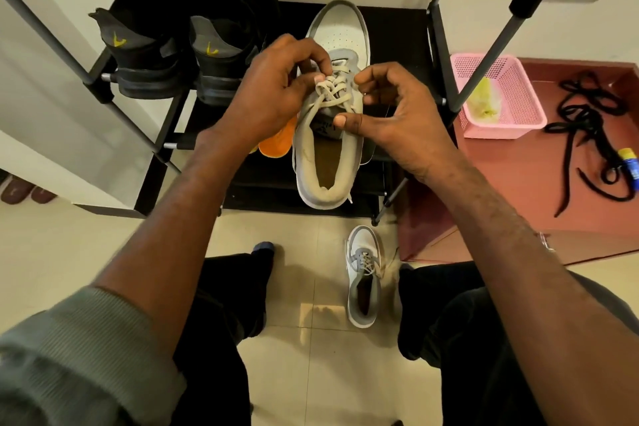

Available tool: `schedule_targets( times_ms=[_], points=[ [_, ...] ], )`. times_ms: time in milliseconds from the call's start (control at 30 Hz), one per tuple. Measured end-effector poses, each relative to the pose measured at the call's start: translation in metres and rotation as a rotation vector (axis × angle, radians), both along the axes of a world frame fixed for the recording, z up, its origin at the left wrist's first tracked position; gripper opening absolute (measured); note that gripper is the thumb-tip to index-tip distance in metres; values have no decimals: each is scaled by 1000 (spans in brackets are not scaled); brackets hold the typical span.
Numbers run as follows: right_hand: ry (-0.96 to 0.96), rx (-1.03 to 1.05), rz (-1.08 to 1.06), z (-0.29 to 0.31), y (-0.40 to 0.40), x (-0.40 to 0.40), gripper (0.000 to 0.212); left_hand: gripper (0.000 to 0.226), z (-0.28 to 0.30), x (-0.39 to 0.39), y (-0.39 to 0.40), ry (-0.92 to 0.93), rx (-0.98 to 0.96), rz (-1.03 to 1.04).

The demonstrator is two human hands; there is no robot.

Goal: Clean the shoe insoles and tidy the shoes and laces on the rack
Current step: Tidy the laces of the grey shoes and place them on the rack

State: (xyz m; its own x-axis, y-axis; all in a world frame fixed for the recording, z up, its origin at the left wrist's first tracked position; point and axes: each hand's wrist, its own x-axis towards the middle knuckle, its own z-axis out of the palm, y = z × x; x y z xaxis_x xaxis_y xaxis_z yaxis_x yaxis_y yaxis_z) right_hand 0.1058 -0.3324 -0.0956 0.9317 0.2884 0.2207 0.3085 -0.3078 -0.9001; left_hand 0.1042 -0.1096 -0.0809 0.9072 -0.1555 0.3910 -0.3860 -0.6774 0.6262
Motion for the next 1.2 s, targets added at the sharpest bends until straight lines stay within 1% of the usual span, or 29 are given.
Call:
schedule_targets(
  times_ms=[200,500,700,933,1067,1200],
  points=[
    [-10,-4,41,-3,-1,2,60,13,-11,7,-6,-27,16,-3],
    [3,38,5,-3,2,3,58,12,-12,-2,-9,-60,-202,-16],
    [-2,3,8,-2,3,3,64,12,-15,-12,4,-41,-120,-69],
    [-13,-13,6,-2,4,1,65,13,-16,-12,-4,-53,-117,-19],
    [-8,4,-3,-1,3,2,65,11,-14,-11,-7,-38,-186,-14],
    [0,5,2,-1,2,2,62,16,-12,-14,-3,19,-281,-74]
  ],
)
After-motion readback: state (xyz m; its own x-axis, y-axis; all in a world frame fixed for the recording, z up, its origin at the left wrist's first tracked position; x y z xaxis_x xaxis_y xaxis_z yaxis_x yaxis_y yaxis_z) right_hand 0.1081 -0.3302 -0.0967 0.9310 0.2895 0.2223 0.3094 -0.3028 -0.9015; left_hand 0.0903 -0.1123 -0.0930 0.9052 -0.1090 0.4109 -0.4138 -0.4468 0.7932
